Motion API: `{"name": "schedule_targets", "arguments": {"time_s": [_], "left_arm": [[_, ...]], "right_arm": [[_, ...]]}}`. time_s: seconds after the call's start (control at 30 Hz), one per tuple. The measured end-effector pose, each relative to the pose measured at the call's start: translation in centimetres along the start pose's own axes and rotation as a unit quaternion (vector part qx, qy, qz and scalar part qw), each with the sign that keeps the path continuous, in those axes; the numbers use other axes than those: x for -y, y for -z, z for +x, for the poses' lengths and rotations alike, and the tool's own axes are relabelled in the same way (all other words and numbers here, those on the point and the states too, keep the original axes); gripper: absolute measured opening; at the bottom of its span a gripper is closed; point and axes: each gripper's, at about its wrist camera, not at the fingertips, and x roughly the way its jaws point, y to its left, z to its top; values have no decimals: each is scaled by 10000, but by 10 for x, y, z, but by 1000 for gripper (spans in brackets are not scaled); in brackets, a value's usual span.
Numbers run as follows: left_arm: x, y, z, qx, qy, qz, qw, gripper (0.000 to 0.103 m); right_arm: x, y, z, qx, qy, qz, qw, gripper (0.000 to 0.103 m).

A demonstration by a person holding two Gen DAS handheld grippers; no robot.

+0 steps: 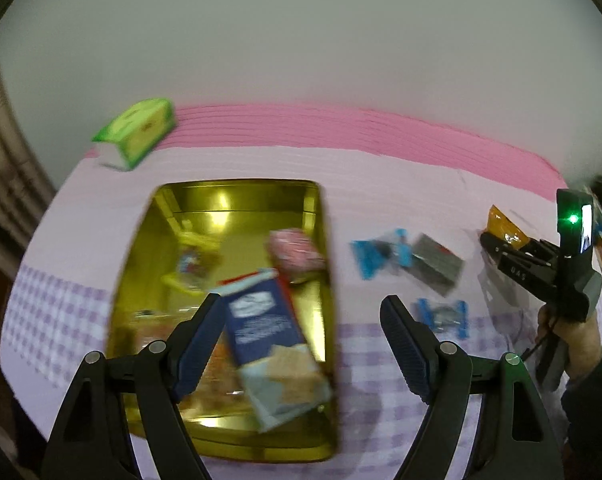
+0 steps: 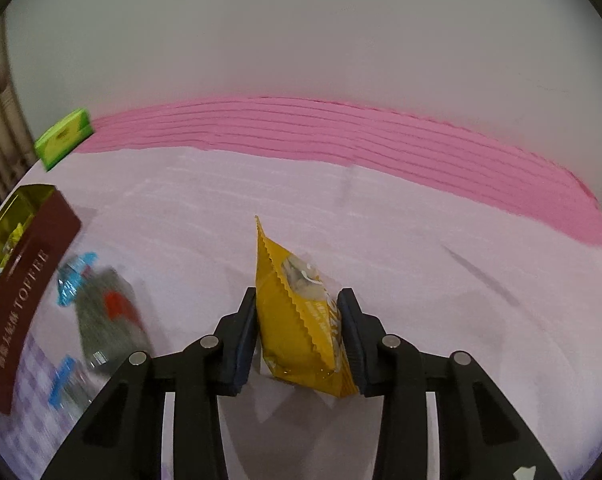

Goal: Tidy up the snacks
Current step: 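Grasp the yellow-orange snack bag with the right gripper and lift it, then grasp the clear blue-ended candy with the left gripper while the right holds the yellow bag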

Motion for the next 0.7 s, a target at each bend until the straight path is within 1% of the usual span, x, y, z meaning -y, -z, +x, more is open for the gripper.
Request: {"name": "schedule_targets", "arguments": {"time_s": [0.13, 0.33, 0.47, 0.6, 0.7], "left_arm": [[27, 1, 8, -55, 245, 183, 9995, 80], [65, 4, 25, -176, 532, 519, 9971, 80], [83, 5, 41, -264, 707, 643, 9951, 80], [96, 6, 57, -323, 718, 755, 9940, 80], [105, 6, 68, -359, 724, 817, 9934, 80]], "right_arm": [[34, 20, -16, 2, 290, 310, 9991, 36], [56, 39, -33, -5, 524, 540, 9972, 36], [63, 44, -36, -32, 531, 690, 9962, 36], [60, 44, -34, -63, 602, 638, 9961, 37], [56, 43, -34, -59, 574, 655, 9962, 38]]}}
